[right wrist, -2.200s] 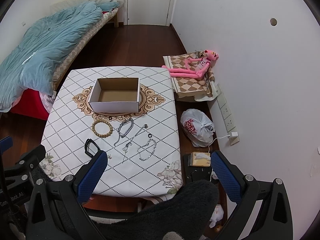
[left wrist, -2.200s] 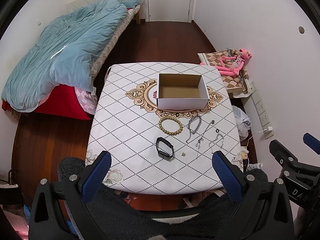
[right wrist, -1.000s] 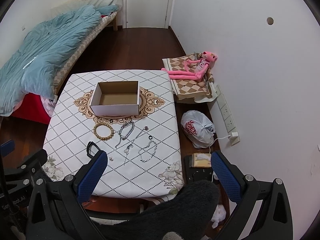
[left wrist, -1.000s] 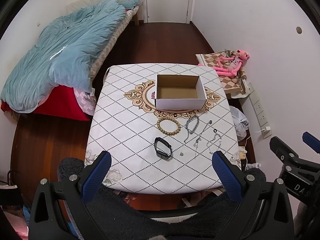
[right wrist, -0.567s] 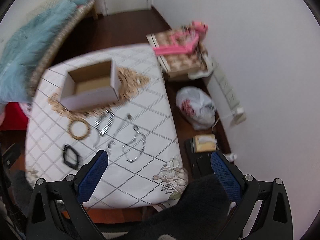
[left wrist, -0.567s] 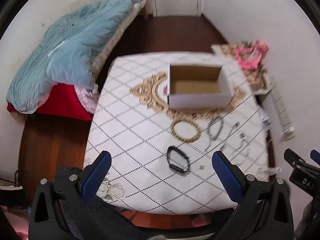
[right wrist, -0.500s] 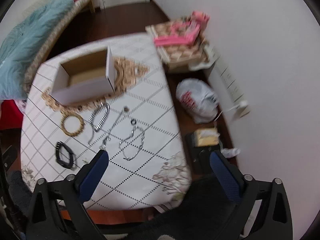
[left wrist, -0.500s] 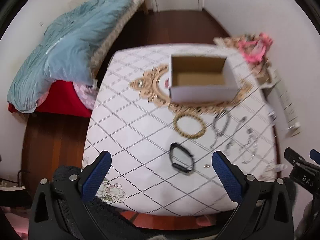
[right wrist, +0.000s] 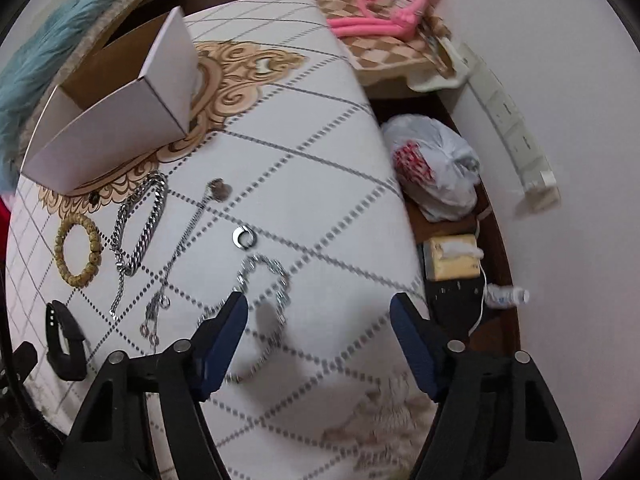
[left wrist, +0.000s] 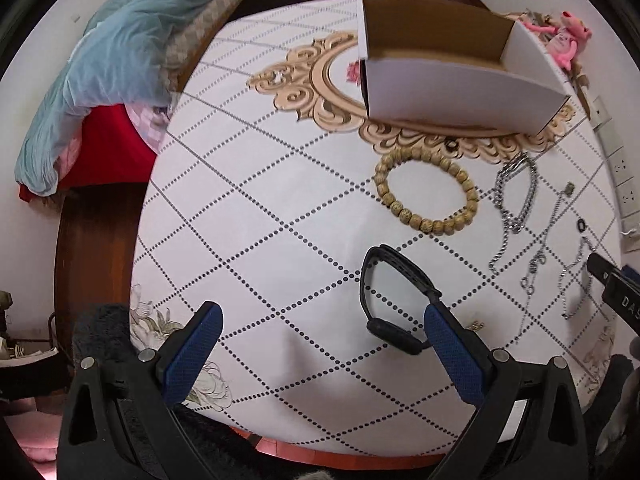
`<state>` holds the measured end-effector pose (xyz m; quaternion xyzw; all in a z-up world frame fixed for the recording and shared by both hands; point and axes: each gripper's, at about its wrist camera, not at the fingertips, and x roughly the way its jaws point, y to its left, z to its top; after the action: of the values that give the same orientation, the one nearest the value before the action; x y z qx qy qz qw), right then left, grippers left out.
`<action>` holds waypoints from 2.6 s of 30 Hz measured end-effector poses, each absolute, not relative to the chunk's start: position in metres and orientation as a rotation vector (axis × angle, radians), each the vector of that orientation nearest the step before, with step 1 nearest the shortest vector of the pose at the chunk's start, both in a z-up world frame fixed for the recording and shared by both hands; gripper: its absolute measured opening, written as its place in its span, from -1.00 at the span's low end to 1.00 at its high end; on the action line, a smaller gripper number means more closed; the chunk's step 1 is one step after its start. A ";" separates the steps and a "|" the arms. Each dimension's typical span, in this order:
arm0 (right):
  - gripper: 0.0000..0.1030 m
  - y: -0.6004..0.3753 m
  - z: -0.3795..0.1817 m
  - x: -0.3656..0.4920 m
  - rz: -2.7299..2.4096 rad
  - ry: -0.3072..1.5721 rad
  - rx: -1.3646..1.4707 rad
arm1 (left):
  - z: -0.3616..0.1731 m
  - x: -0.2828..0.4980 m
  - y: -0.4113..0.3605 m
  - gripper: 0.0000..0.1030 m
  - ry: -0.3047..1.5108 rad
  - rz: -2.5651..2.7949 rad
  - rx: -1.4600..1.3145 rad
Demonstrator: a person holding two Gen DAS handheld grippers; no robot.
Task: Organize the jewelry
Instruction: 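Move left tool toward black watch band while right tool reaches silver earrings, then close left tool on black watch band while right tool grips a silver earring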
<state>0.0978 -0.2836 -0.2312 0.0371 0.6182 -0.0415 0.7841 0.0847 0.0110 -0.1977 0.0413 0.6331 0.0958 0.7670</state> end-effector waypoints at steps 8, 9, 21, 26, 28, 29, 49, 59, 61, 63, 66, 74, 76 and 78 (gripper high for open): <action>-0.45 -0.264 -0.236 0.108 -0.042 1.296 0.070 | -0.209 0.085 0.023 1.00 1.412 0.222 0.042; -0.89 -0.260 -0.235 0.107 -0.036 1.291 0.064 | -0.208 0.085 0.029 1.00 1.413 0.230 0.028; -1.00 -0.264 -0.198 0.053 0.085 1.239 0.334 | -0.224 0.080 0.051 0.99 1.442 0.220 -0.035; -1.00 -0.274 -0.178 0.040 0.093 1.200 0.366 | -0.232 0.093 0.049 0.98 1.432 0.161 -0.086; -1.00 -0.277 -0.173 0.039 0.091 1.191 0.370 | -0.234 0.100 0.044 0.93 1.430 0.127 -0.093; -1.00 -0.278 -0.171 0.039 0.088 1.189 0.366 | -0.234 0.102 0.041 0.89 1.429 0.111 -0.101; -0.88 -0.297 -0.194 0.057 0.098 1.300 0.474 | -0.248 0.122 0.005 -0.84 1.409 -0.032 -0.135; -0.28 -0.246 -0.233 0.057 0.108 1.371 0.229 | -0.240 0.093 0.006 -0.90 1.355 -0.026 -0.069; -0.46 -0.237 -0.234 0.056 0.074 1.358 0.159 | -0.236 0.085 0.016 -0.90 1.351 -0.029 -0.074; -0.82 -0.229 -0.234 0.054 0.052 1.335 0.093 | -0.231 0.078 0.025 -0.90 1.347 -0.028 -0.085; -0.89 -0.233 -0.232 0.053 0.058 1.336 0.138 | -0.225 0.075 0.033 -0.91 1.336 -0.032 -0.096; -0.89 -0.254 -0.168 0.045 0.104 1.197 0.287 | -0.189 0.067 0.050 -0.92 1.282 -0.072 -0.154; -0.89 -0.253 -0.150 0.052 0.118 1.173 0.296 | -0.184 0.074 0.051 -0.91 1.278 -0.085 -0.194; -0.89 -0.254 -0.139 0.053 0.133 1.155 0.306 | -0.182 0.074 0.059 -0.87 1.277 -0.081 -0.280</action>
<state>0.0530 -0.2543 -0.1391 0.1440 0.5435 0.0626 0.8246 0.0740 0.0595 -0.1817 -0.1300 0.5938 -0.0375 0.7932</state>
